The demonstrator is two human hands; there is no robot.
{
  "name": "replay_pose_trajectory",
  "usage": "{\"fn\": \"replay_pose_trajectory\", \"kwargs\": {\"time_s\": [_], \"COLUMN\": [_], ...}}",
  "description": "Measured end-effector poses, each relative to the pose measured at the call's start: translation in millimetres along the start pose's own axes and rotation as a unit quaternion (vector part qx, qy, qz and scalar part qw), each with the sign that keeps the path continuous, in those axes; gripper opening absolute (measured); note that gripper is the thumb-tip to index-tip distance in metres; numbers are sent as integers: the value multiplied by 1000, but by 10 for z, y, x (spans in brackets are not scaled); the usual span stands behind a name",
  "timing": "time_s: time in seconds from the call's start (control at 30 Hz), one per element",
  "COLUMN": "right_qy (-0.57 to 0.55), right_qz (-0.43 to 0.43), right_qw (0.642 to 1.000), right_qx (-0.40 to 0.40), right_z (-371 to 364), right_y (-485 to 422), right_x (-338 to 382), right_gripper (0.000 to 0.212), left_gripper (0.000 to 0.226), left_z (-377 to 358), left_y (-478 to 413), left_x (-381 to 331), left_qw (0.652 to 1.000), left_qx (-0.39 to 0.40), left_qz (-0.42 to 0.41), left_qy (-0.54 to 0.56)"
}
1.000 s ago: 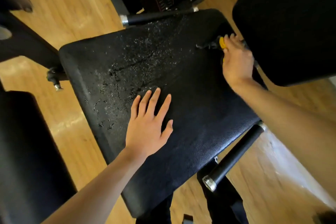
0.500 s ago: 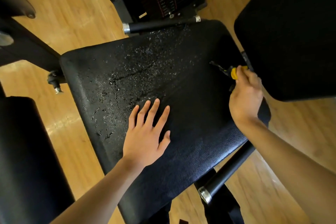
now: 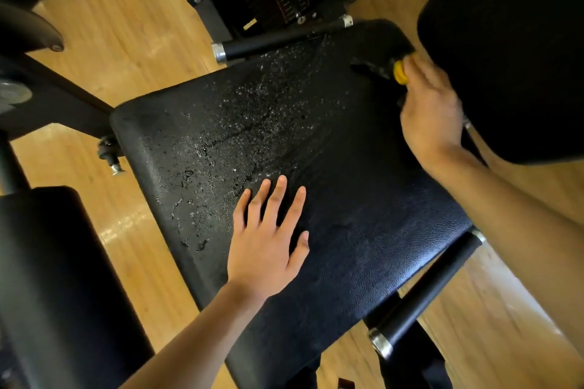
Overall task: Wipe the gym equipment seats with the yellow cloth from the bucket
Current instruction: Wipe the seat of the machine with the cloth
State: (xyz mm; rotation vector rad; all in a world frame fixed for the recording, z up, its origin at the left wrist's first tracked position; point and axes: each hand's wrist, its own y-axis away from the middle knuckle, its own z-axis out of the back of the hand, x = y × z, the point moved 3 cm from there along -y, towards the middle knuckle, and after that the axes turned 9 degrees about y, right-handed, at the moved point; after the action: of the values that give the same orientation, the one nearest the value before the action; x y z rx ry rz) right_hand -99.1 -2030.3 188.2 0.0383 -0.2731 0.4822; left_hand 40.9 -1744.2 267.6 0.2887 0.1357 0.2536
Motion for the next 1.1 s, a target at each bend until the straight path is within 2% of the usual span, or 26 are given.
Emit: {"fn": "replay_pose_trajectory", "kwargs": {"time_s": [0.13,0.23,0.43,0.6,0.73,0.93,1.1], "right_qy": [2,2,29,24,17,9,22], "right_qz": [-54,-91,17,4,26,-31,0], "right_qw": [998,996,999,998,998,999,999], "right_qx": [-15,-14,4,55,47,33,29], "right_z": [118,111,-46,-193,-65,98,24], "right_y": [778,854,-306,-1260,-899,262,-281], "right_x": [-312,-282,359,725,638,186,310], "right_gripper": [51,50,48,44,41,53,48], "left_gripper": [63,64,64,65,65,65,66], "left_z": [11,4,5,-3,-7,-14,-3], "left_y": [3,1,-10,-4,14,15,-1], "left_x": [-10,-12,-13,5,10,12,-10], "left_qw": [1000,1000,1000,999,999,1000,999], "left_qx": [-4,2,4,-7,-14,-7,-3], "left_qz": [1,5,3,2,0,4,4], "left_qy": [8,14,27,36,39,30,33]}}
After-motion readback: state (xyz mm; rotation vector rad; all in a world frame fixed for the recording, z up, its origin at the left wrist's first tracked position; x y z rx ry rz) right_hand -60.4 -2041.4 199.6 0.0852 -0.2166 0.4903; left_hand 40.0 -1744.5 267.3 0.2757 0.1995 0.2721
